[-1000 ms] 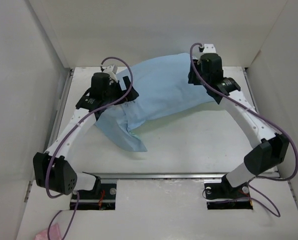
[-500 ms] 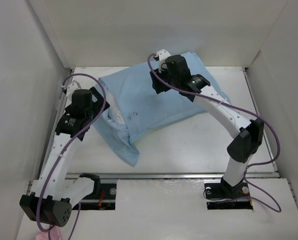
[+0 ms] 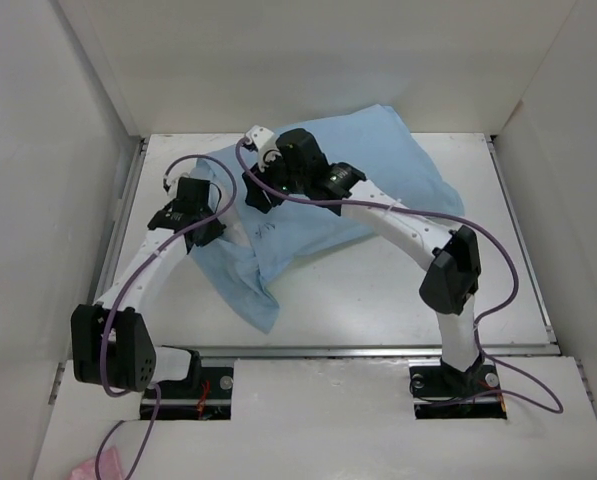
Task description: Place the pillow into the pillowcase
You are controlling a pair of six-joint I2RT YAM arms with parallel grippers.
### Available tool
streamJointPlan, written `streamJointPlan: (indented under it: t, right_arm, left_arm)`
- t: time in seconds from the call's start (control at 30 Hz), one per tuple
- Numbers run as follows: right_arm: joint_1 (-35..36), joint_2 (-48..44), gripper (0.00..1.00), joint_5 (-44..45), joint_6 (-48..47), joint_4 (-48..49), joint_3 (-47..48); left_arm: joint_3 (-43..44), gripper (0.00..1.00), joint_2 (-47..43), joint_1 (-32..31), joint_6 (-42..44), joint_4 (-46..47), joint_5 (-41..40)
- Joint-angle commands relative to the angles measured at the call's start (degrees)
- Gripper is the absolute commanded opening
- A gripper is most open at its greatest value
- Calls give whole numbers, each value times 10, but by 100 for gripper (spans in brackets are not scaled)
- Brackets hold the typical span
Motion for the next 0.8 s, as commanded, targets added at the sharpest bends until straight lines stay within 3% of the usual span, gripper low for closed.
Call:
streamJointPlan:
  t: [0.0, 0.1, 0.17, 0.2, 0.4, 0.53, 0.6, 0.73, 0.77]
  right_arm:
    - [21, 0, 60, -26, -7, 95, -19]
    - [40, 32, 42, 16, 27, 185, -76]
    - [40, 64, 27, 47, 35, 192, -76]
    - [40, 95, 24, 56, 35, 192, -76]
    - [40, 223, 0, 56, 57, 24, -8]
    - [40, 183, 0, 56, 63, 46, -58]
    - [40, 112, 6, 43, 49, 70, -77]
    - [28, -3, 55, -29, 49, 82, -89]
    - [22, -24, 61, -29, 49, 82, -95]
  left_arm:
    - [60, 0, -49, 5, 2, 3, -46]
    - [92, 0, -85, 5, 19, 3, -39]
    - [110, 0, -106, 5, 37, 9, -17]
    - [122, 0, -113, 5, 44, 25, -5]
    - [166, 0, -97, 5, 64, 78, 62]
    - [184, 0, -48, 5, 70, 102, 96]
    - [184, 0, -27, 5, 70, 107, 120]
    - [156, 0, 4, 5, 65, 118, 139]
    - [148, 0, 10, 5, 59, 125, 139]
